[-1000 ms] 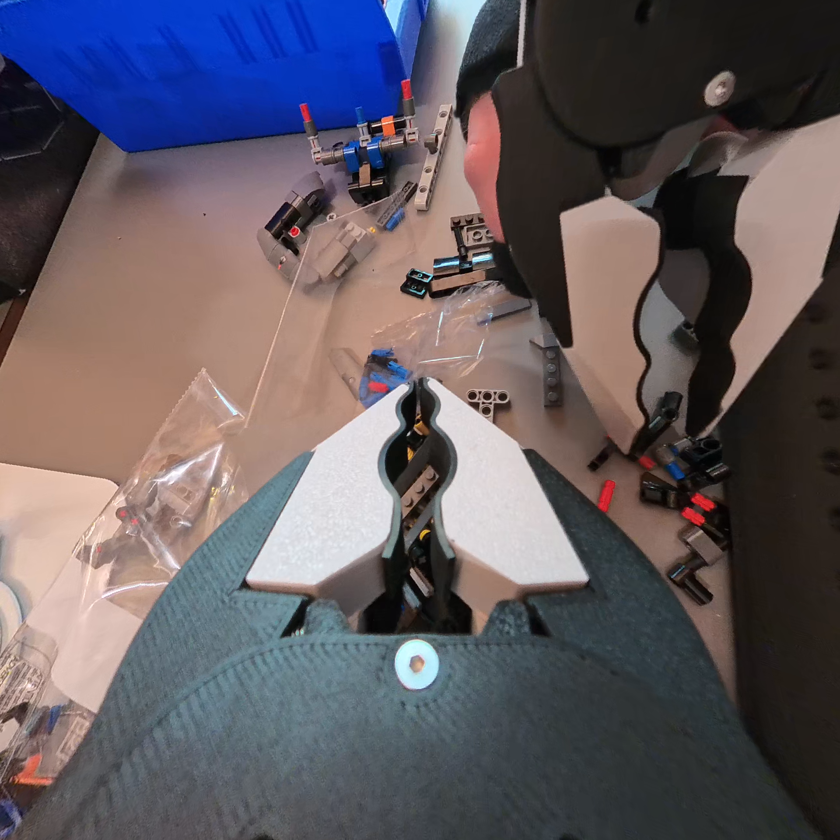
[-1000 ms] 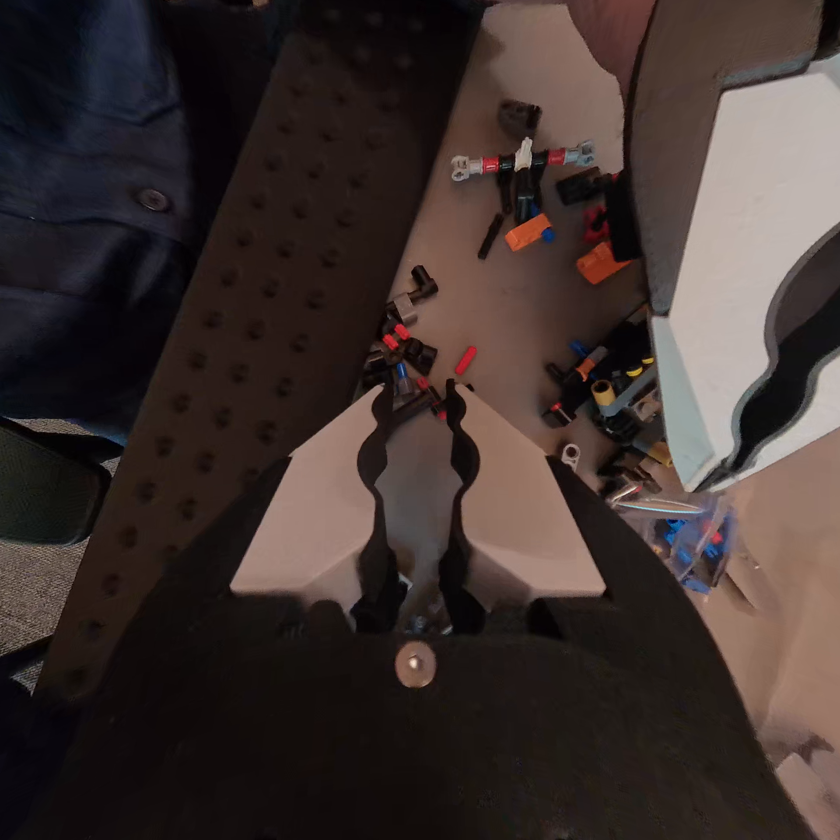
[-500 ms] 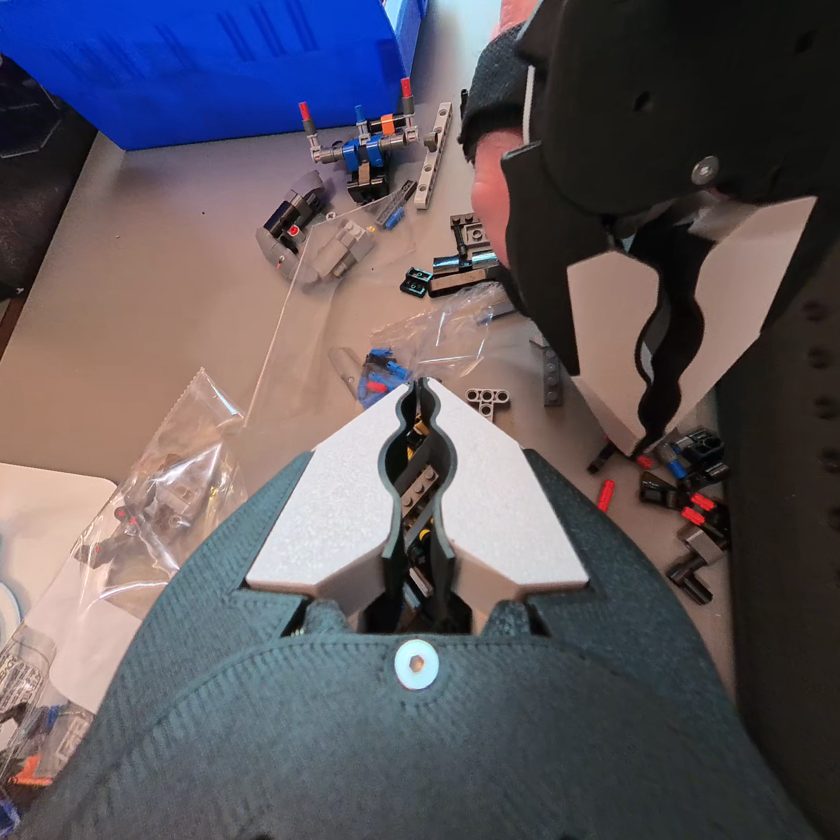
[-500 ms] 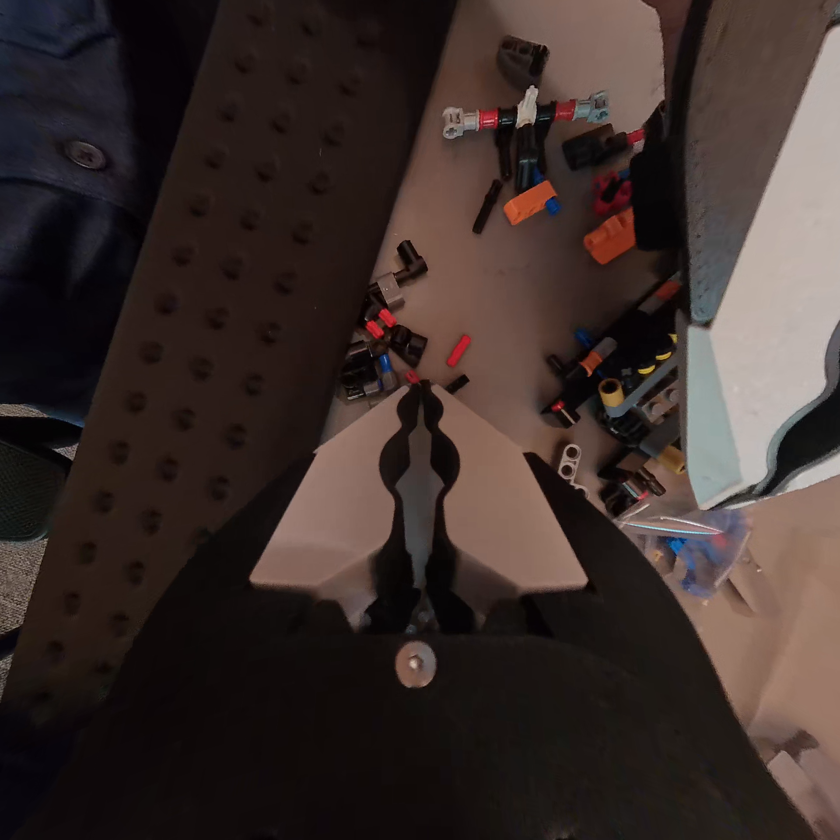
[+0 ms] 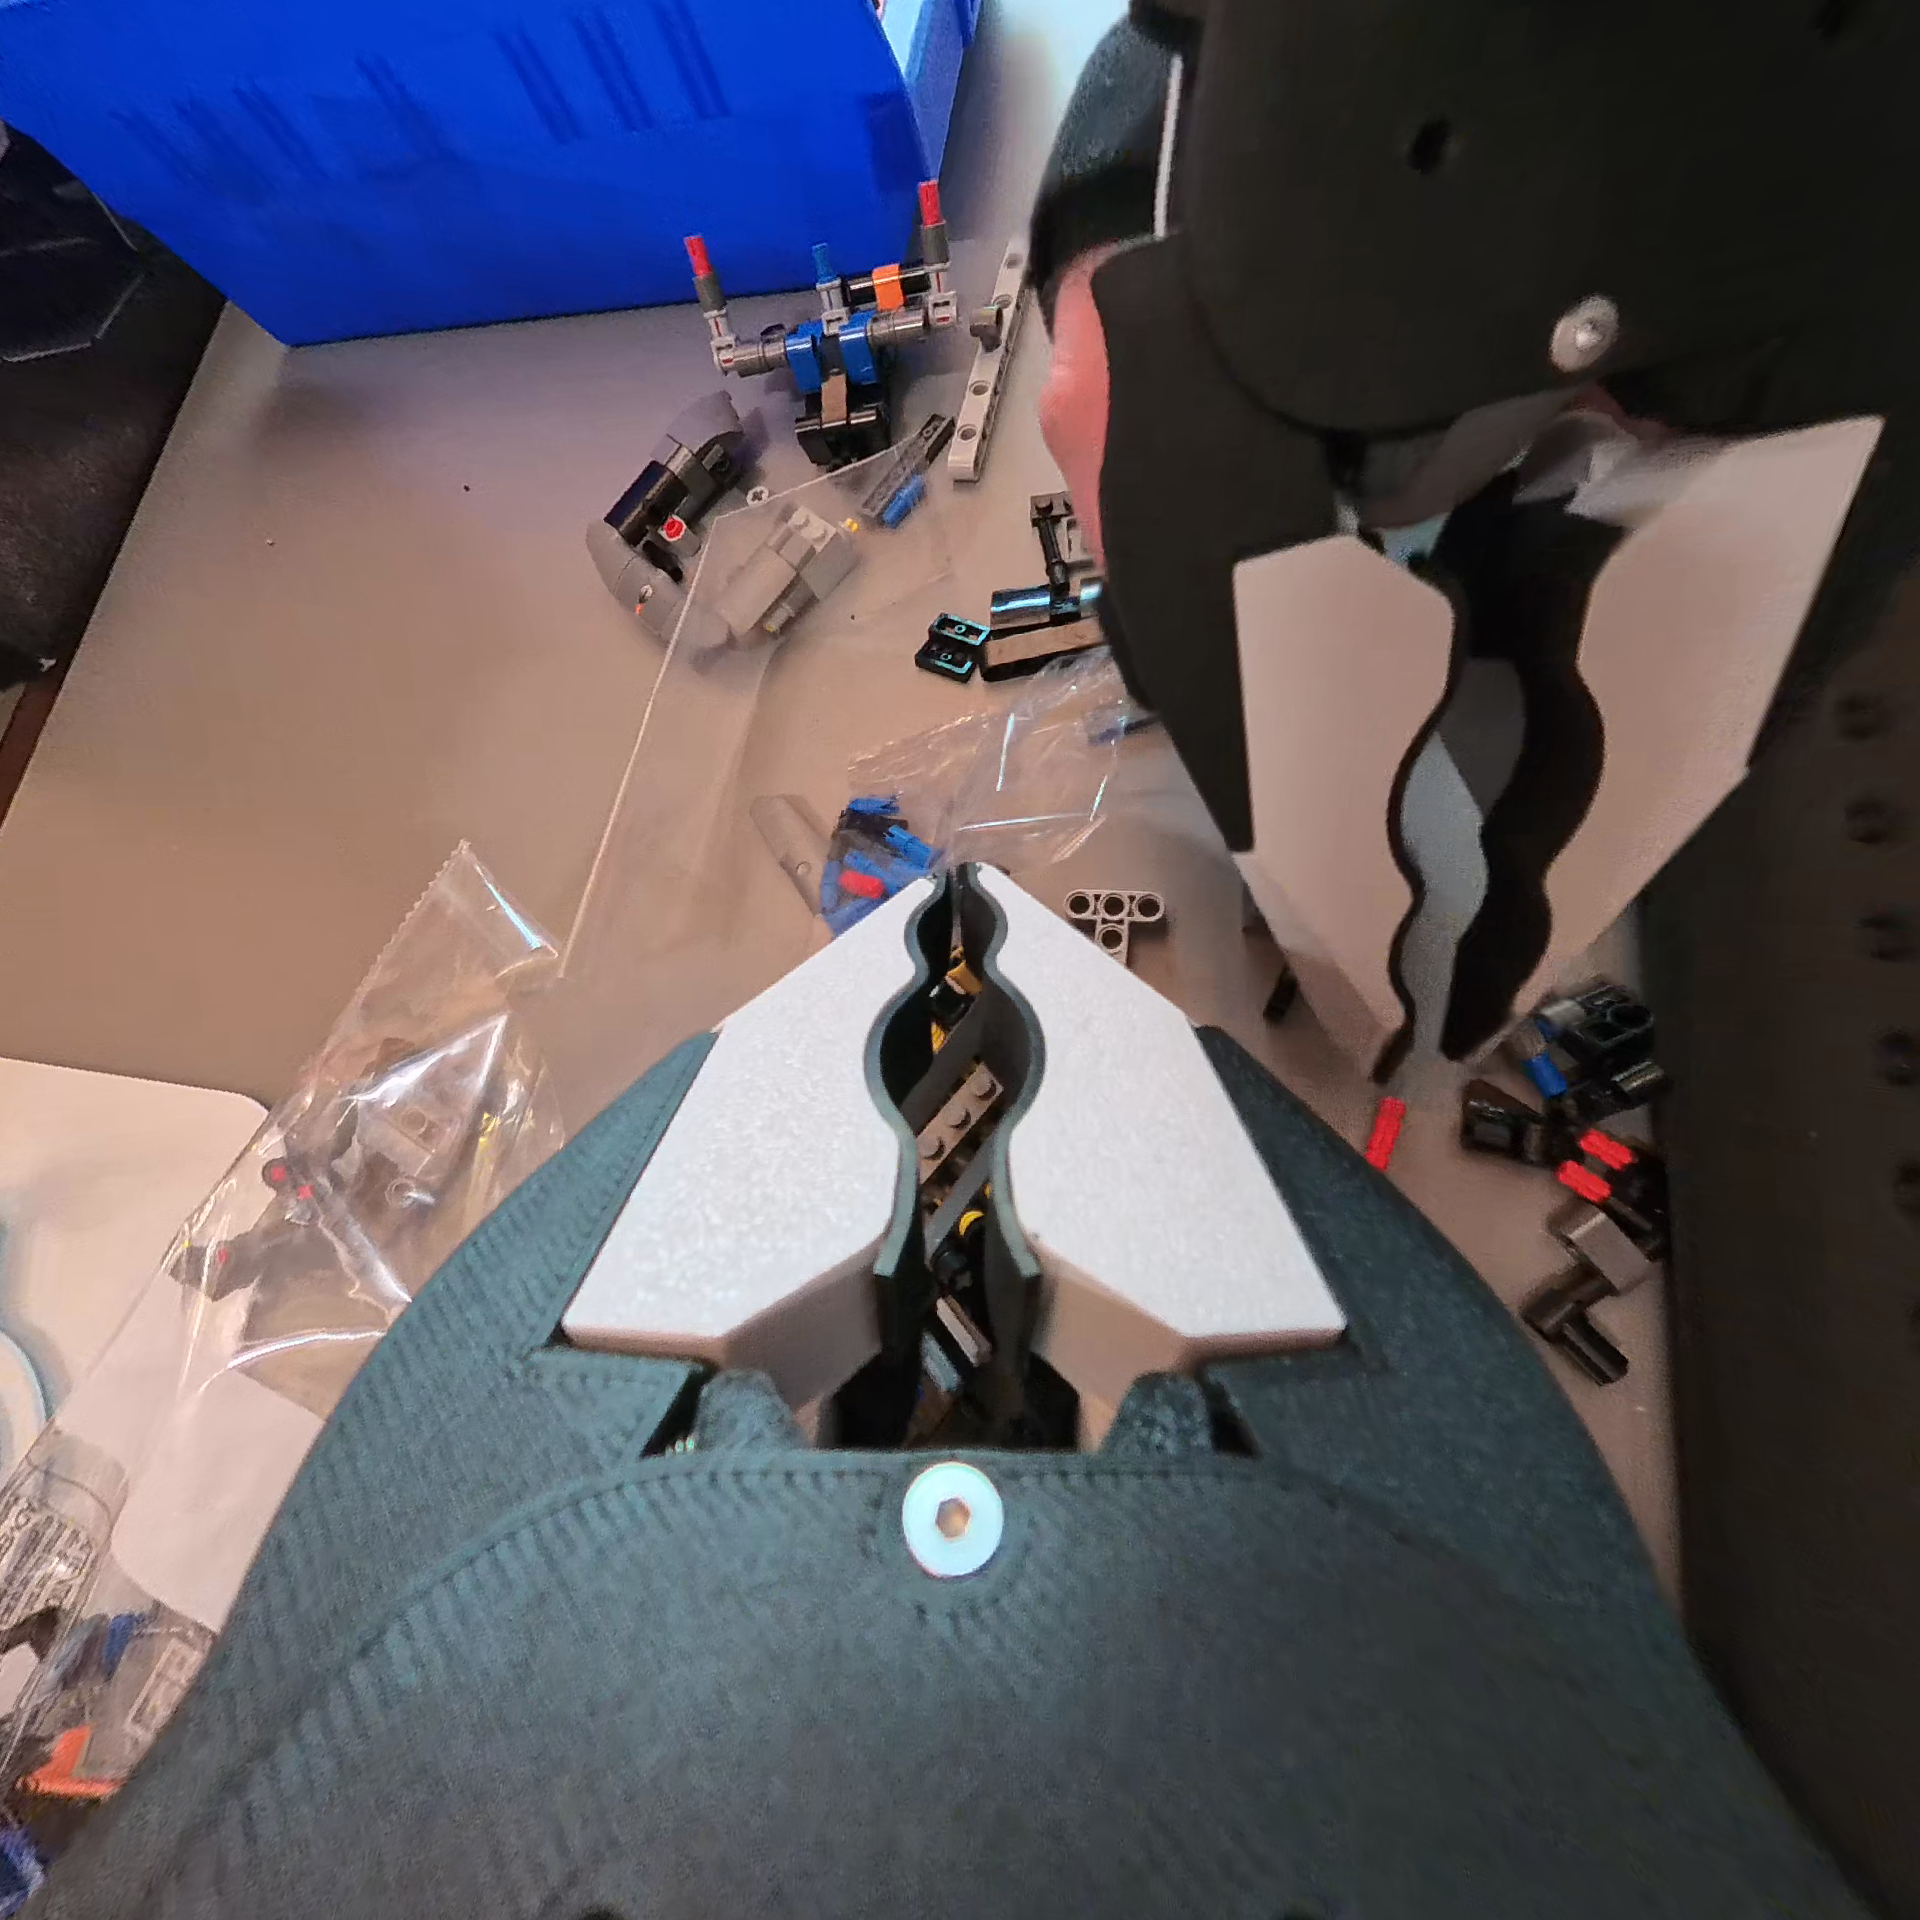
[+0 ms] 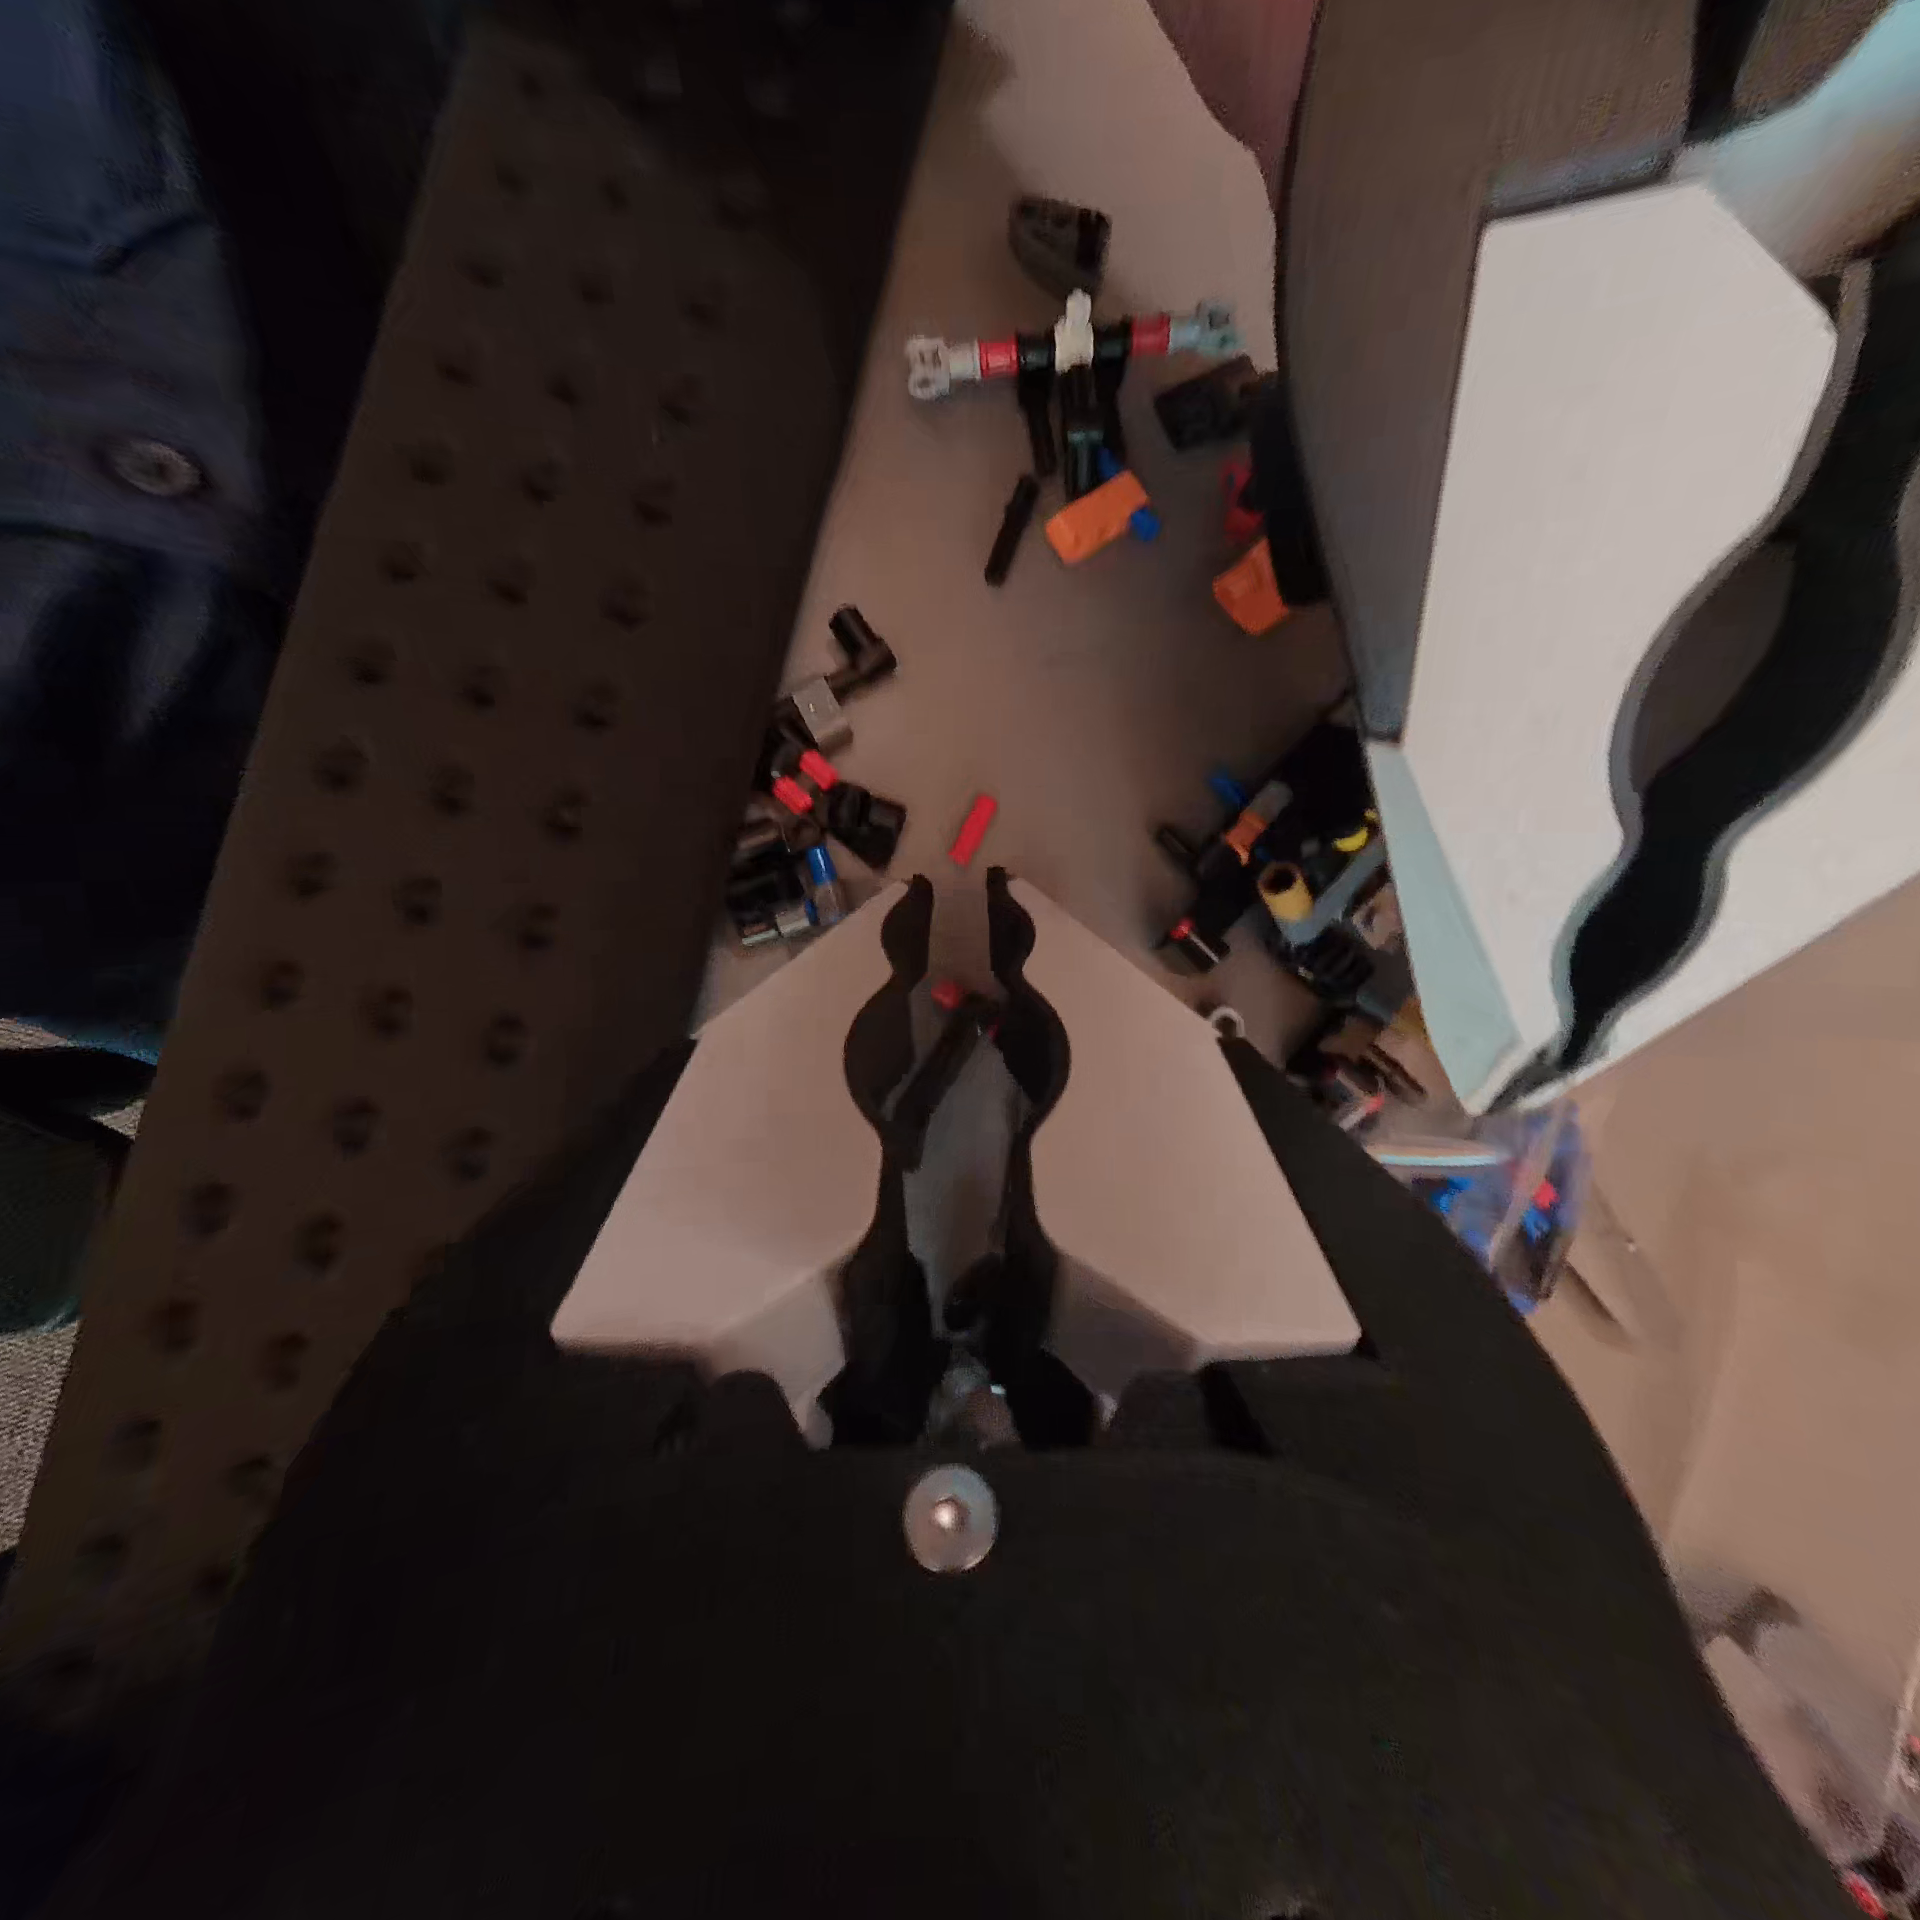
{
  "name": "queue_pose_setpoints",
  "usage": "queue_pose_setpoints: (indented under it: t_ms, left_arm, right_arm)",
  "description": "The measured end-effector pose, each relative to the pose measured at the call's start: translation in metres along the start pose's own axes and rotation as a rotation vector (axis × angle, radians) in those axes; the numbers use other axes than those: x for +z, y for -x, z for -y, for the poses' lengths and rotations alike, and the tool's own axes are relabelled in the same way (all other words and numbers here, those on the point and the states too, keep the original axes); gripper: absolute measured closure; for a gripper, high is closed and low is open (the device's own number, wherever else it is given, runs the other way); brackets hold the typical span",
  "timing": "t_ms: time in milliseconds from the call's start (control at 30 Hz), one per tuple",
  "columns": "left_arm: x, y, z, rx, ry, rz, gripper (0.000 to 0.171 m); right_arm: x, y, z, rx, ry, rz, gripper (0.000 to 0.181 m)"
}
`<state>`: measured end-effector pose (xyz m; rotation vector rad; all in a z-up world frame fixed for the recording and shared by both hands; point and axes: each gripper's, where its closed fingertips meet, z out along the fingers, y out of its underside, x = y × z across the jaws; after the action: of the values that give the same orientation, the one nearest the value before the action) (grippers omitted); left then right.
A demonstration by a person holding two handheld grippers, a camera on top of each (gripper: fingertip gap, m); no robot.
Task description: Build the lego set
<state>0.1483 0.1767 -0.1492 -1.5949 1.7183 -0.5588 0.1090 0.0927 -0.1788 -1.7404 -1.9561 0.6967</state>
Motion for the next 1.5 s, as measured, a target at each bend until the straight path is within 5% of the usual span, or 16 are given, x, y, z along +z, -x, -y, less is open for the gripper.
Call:
queue_pose_setpoints:
  t_ms: [600, 1100, 1500]
  left_arm:
    - [0.000, 0.001, -0.001, -0.005, 0.000, 0.000, 0.171]
    - [0.001, 0.000, -0.001, -0.002, 0.004, -0.003, 0.171]
    - [0.000, -0.001, -0.001, 0.005, 0.003, -0.005, 0.171]
  right_arm:
    - [0.023, -0.006, 0.002, 0.009, 0.063, -0.028, 0.181]
    - [-0.094, -0.063, 0.019, 0.133, -0.346, -0.377, 0.181]
    - [-0.081, -0.076, -0.002, 0.179, -0.220, -0.420, 0.180]
